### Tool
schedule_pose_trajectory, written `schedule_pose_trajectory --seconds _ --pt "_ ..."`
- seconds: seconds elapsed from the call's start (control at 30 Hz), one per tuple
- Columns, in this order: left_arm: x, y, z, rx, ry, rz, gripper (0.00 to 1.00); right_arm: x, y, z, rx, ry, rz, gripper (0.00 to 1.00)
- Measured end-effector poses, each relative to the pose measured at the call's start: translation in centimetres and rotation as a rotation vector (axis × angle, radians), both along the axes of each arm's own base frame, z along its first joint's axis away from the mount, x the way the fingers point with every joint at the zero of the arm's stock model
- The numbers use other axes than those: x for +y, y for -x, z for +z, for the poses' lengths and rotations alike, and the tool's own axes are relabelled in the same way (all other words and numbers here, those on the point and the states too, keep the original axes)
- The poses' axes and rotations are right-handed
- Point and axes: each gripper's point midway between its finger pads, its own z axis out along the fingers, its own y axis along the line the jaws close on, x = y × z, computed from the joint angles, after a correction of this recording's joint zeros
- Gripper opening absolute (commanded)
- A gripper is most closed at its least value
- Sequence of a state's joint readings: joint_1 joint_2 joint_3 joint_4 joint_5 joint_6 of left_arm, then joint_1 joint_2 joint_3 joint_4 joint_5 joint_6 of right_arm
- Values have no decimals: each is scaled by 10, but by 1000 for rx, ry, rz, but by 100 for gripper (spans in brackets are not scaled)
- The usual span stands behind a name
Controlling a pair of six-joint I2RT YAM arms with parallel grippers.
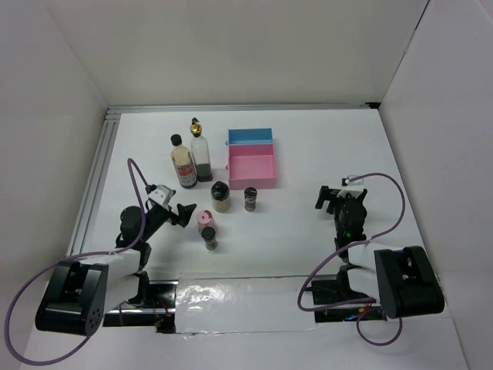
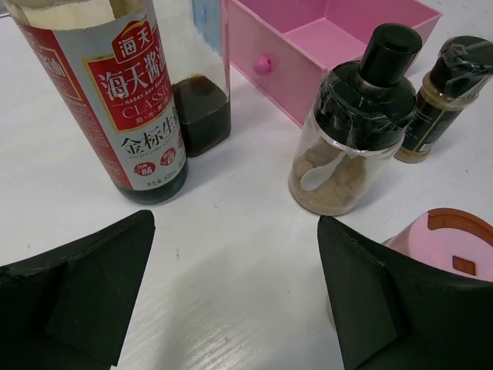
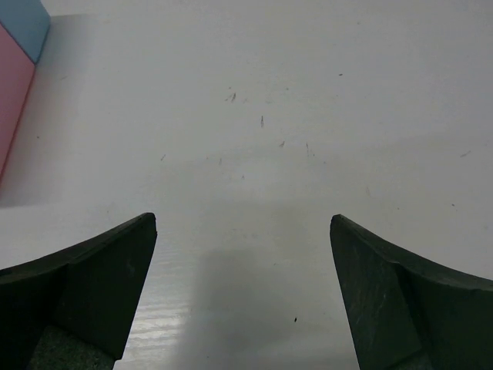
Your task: Organize the condiment bottles
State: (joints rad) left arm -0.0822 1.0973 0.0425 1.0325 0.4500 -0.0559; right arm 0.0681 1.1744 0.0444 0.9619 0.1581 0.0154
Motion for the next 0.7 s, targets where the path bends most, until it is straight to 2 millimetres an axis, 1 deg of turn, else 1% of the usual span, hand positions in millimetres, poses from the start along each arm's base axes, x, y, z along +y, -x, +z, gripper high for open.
schedule_pose_trajectory --seconds 0.07,0.13,0.2,0.3,0.37,0.43,0.5,0.57,0.6,0.63,0.7 --pt "0 0 0 0 0 0 99 -3 1 -1 14 -10 -19 100" --pt "0 0 0 0 0 0 99 -4 -1 3 23 -14 -31 100" --pt "0 0 0 0 0 0 99 -4 -5 15 8 -16 -33 100" --pt "1 1 -2 15 -1 8 99 -3 -9 46 -56 -19 -24 100" --pt "4 0 -5 65 -3 29 99 0 -10 74 -115 -21 -5 100" --pt "9 -12 12 99 12 77 99 4 -17 112 -170 -25 20 100" --pt "19 -29 45 80 46 155 99 10 -29 161 -221 -49 43 100" --pt "27 -35 78 50 77 207 99 13 -42 208 -255 -99 46 99" --pt "29 -34 92 38 87 217 99 15 -48 230 -259 -121 49 94" --pt "30 -31 104 29 100 218 99 18 -53 247 -260 -129 69 86" --pt "28 -22 120 28 114 210 99 29 -64 272 -245 -122 140 84"
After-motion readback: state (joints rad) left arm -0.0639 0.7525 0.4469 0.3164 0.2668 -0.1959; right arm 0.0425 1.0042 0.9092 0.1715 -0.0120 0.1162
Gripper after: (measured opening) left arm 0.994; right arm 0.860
